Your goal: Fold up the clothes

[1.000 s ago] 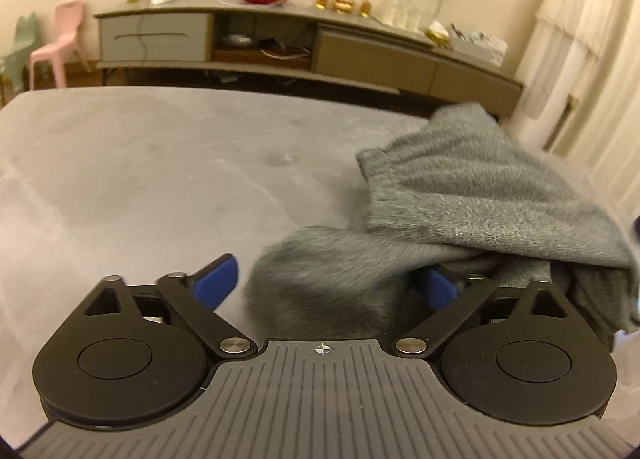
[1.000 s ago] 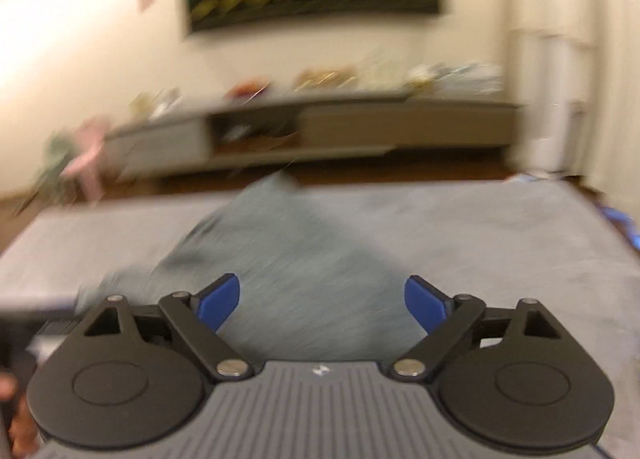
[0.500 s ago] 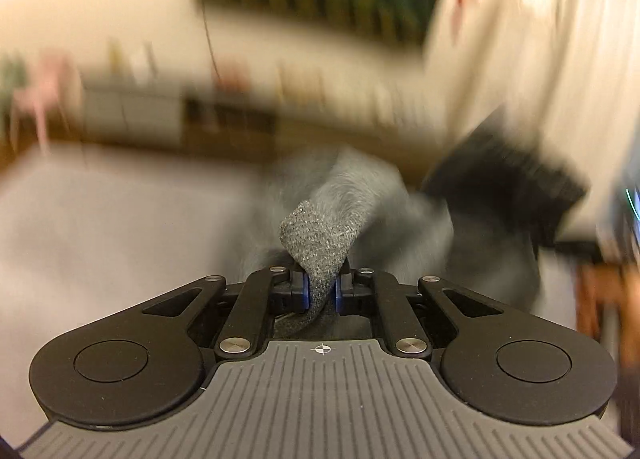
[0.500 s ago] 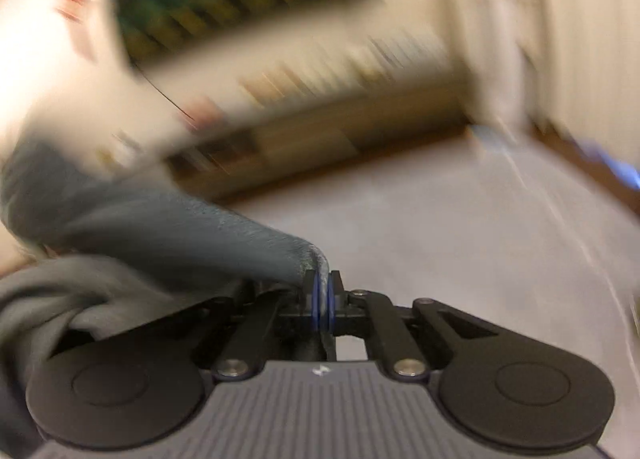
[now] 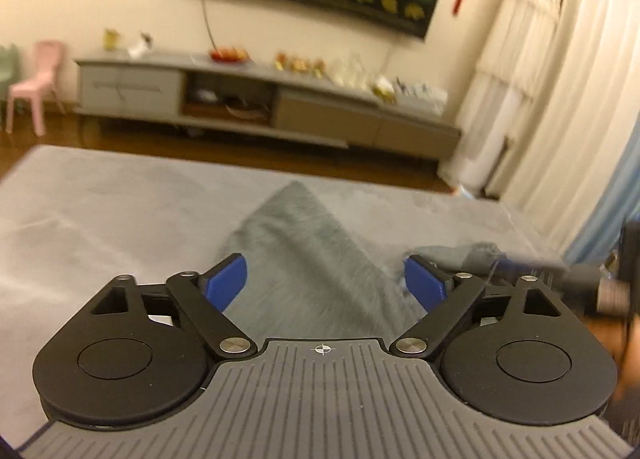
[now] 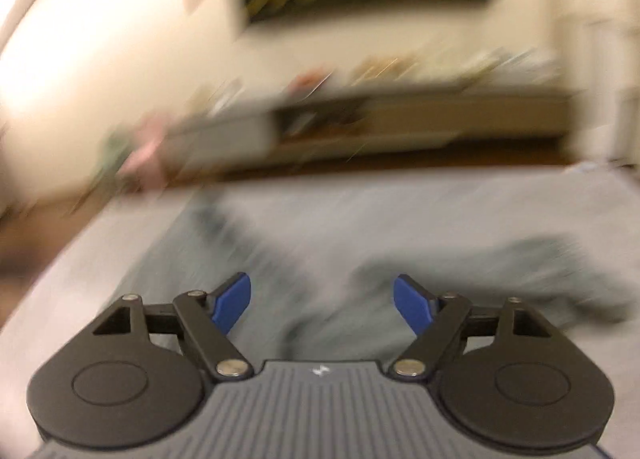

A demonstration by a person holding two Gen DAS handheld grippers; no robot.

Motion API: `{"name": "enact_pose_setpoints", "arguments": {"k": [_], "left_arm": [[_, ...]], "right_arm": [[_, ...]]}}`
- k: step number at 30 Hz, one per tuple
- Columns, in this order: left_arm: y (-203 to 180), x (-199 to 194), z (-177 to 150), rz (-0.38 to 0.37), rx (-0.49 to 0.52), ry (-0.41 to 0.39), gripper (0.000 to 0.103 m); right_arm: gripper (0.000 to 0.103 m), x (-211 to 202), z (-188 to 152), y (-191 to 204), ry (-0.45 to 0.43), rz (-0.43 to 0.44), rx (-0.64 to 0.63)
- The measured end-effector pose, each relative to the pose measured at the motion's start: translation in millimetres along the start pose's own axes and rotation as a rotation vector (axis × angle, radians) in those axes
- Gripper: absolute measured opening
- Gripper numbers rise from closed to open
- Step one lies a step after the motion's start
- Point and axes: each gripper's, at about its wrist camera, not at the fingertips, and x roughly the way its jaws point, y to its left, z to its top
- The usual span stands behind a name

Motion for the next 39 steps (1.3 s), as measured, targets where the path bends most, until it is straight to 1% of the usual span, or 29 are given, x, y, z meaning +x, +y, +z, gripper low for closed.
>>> {"name": "enact_pose_setpoints", "arguments": {"k": [1,3,4,5,7,8,9,10,11,12,15,16,17,18,19,21,23,24,25,26,27,28,29,30,32,34,37,38,39], "left_arm": [[-4,21,9,0.002,0.011,0.028,0.082],[-12,63,27,0.007,0.033,0.084,0.083],[-16,84,36,0.009,0.045,0.113,0.083],[-20,102,42,0.027,0.062,0.138,0.083],[-28,135,41,0.116,0.134,0.185,0.075],[-29,146,36,0.141,0.161,0.203,0.052],[-28,153,32,0.157,0.180,0.217,0.009],[-24,155,27,0.159,0.180,0.226,0.000],[-18,149,24,0.143,0.152,0.213,0.000],[-11,140,24,0.122,0.116,0.185,0.000],[-3,67,31,0.017,0.043,0.009,0.000],[4,35,27,-0.015,0.022,-0.037,0.000],[11,3,16,-0.028,0.014,-0.066,0.000],[19,-29,5,-0.041,0.007,-0.095,0.000],[27,-53,-10,-0.049,-0.002,-0.075,0.000],[36,-64,-49,-0.015,0.033,0.072,0.000],[42,-69,-87,0.035,0.084,0.220,0.002],[43,-74,-95,0.055,0.105,0.247,0.007],[41,-84,-89,0.072,0.117,0.208,0.010],[38,-96,-76,0.083,0.127,0.142,0.025],[32,-104,-59,0.085,0.138,0.077,0.047],[25,-107,-43,0.083,0.150,0.025,0.056],[17,-110,-26,0.080,0.163,-0.027,0.068],[9,-106,-12,0.066,0.188,-0.051,0.077],[-13,-79,8,0.023,0.261,-0.029,0.082],[-35,-35,17,0.012,0.328,0.037,0.088],[-58,36,1,0.069,0.426,0.177,0.086],[-64,56,-10,0.090,0.468,0.203,0.070],[-65,74,-19,0.119,0.495,0.220,0.031]], "right_arm": [[0.078,12,-4,10,0.043,0.024,-0.041],[0.034,28,-15,34,0.124,0.075,-0.131],[0.004,35,-18,47,0.162,0.109,-0.174],[0.000,35,-13,58,0.158,0.144,-0.208],[0.000,17,-14,90,0.128,0.234,-0.320],[0.000,9,-15,101,0.115,0.285,-0.358],[0.000,6,-14,106,0.115,0.310,-0.379],[0.000,4,-13,111,0.114,0.336,-0.400],[0.001,1,-12,116,0.112,0.358,-0.419],[0.004,-3,-8,112,0.095,0.333,-0.410],[0.034,-18,15,75,0.031,0.270,-0.294],[0.054,-25,21,60,0.007,0.246,-0.243],[0.063,-31,28,46,-0.014,0.223,-0.193],[0.064,-32,31,33,-0.008,0.225,-0.152],[0.063,-34,33,20,0.000,0.227,-0.111],[0.070,-35,34,0,0.060,0.226,-0.060],[0.071,-25,35,-5,0.101,0.132,-0.049],[0.071,-11,34,-6,0.120,0.080,-0.045],[0.071,-8,32,-7,0.137,0.054,-0.035],[0.071,1,32,-5,0.157,0.040,-0.029],[0.071,7,28,-3,0.177,0.029,-0.028],[0.071,11,21,0,0.191,0.022,-0.031],[0.071,15,15,4,0.205,0.015,-0.034],[0.071,19,11,9,0.222,0.015,-0.047],[0.075,31,8,16,0.237,0.024,-0.080],[0.078,37,5,22,0.251,0.031,-0.111],[0.078,33,4,30,0.271,0.030,-0.144],[0.078,31,4,30,0.277,0.028,-0.147],[0.078,31,4,28,0.283,0.029,-0.149]]}}
